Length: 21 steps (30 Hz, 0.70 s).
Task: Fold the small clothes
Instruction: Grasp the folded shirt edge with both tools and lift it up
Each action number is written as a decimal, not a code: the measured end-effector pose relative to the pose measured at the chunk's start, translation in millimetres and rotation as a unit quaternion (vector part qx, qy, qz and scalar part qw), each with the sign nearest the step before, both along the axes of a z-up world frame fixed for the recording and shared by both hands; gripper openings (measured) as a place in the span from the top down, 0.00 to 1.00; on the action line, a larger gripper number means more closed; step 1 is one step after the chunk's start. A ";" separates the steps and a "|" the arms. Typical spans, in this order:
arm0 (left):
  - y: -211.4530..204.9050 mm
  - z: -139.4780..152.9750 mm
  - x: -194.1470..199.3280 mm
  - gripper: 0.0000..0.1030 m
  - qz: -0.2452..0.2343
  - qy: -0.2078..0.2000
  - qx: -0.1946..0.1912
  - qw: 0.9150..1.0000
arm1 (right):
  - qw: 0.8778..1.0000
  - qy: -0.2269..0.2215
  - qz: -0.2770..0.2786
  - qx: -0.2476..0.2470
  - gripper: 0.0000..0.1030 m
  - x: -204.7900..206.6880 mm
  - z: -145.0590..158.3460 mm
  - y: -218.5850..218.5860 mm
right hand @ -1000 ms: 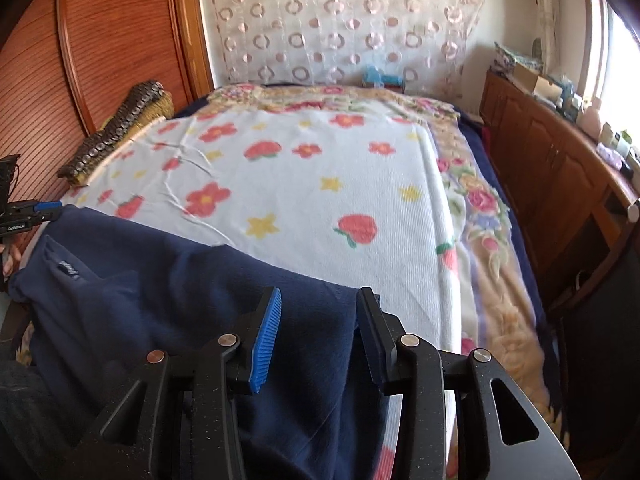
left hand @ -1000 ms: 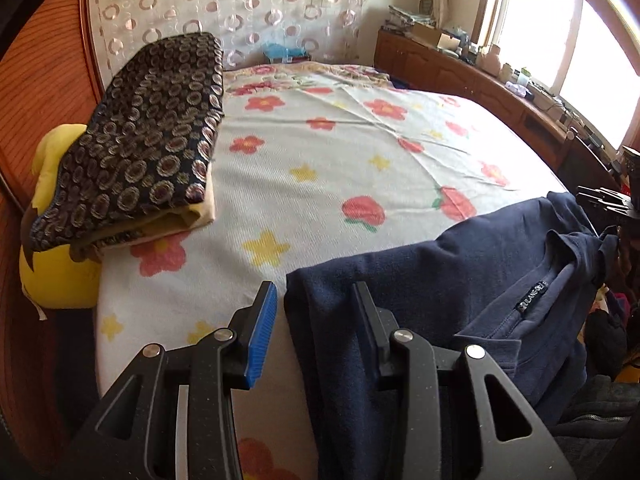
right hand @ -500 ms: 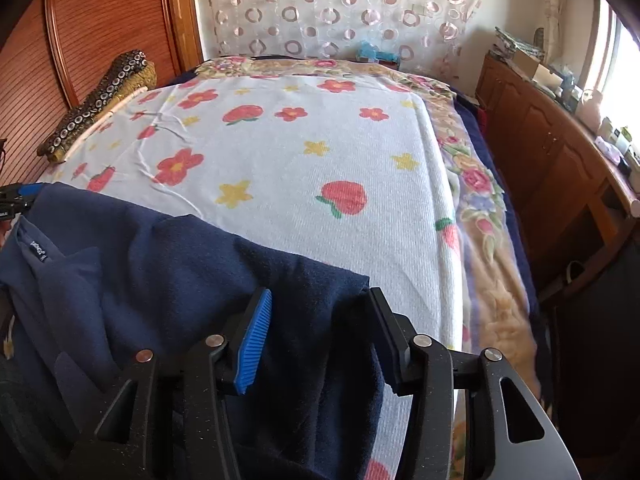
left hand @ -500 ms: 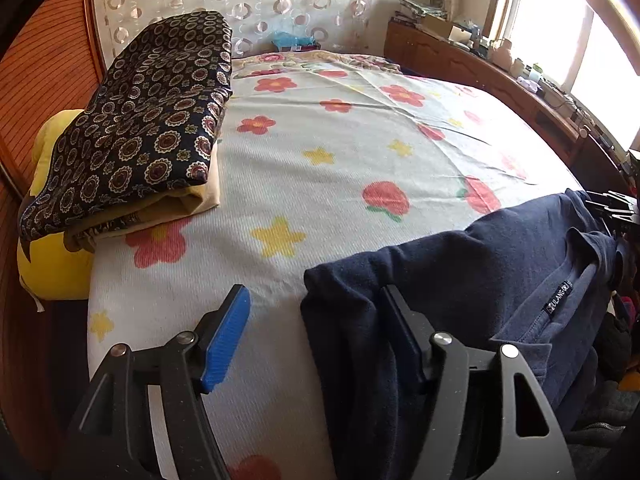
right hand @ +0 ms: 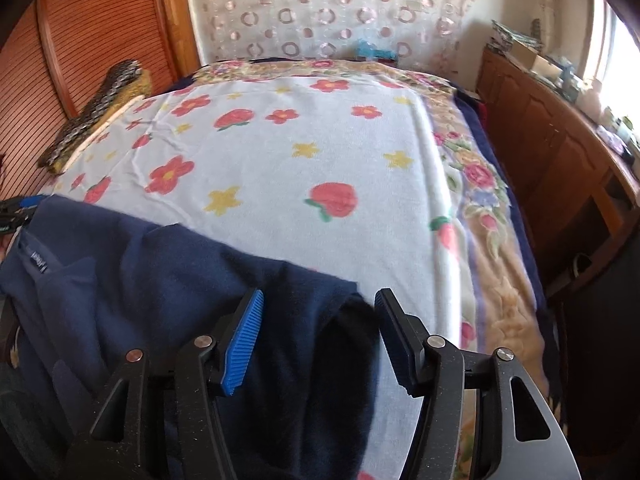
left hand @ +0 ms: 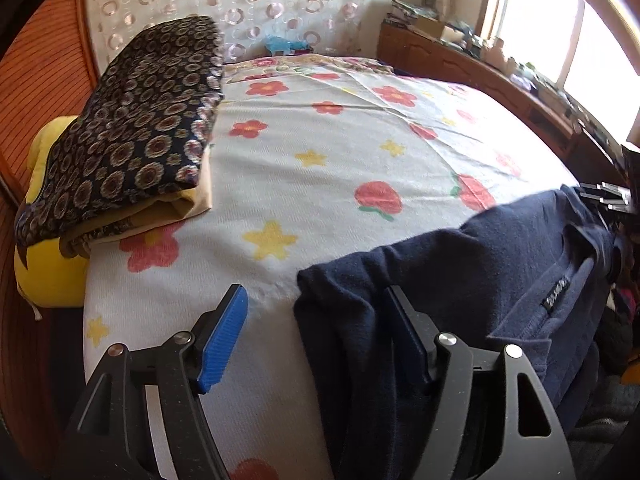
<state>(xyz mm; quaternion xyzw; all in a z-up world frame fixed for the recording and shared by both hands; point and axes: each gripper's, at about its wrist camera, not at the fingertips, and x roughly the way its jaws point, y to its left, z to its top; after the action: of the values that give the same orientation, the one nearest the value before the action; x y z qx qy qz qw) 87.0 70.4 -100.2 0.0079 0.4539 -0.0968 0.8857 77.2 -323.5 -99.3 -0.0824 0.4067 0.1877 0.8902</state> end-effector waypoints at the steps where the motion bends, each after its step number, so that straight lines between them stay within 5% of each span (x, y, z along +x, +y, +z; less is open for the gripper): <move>1: -5.5 0.9 0.2 0.45 -0.015 0.001 0.005 1.000 | 1.000 -0.002 0.009 -0.002 0.55 -1.9 0.5 1.2; 4: -15.0 4.4 -0.2 0.75 -0.041 0.009 -0.002 0.999 | 0.999 0.008 0.041 0.003 0.85 -9.2 1.1 6.2; 6: -21.9 6.7 -3.1 0.86 -0.057 0.009 -0.003 0.998 | 0.999 0.011 0.053 0.006 0.89 -14.1 0.9 9.1; 9: -30.1 17.3 -15.0 0.89 -0.054 -0.014 0.009 0.998 | 0.998 -0.006 0.056 0.019 0.90 -24.0 8.8 6.9; 13: -25.7 59.9 -44.1 0.89 -0.036 -0.078 -0.024 0.996 | 0.996 -0.050 0.048 0.053 0.91 -51.7 38.7 -2.6; 21: -25.4 163.7 -101.4 0.90 -0.051 -0.203 -0.041 0.977 | 0.981 -0.157 0.058 0.098 0.91 -118.9 130.3 -17.0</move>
<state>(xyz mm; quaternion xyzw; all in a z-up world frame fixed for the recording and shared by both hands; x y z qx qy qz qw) -14.4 45.0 63.5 0.0138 0.2589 -0.1565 0.9530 -41.8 -340.4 31.0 -0.0472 0.2358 0.2627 0.9344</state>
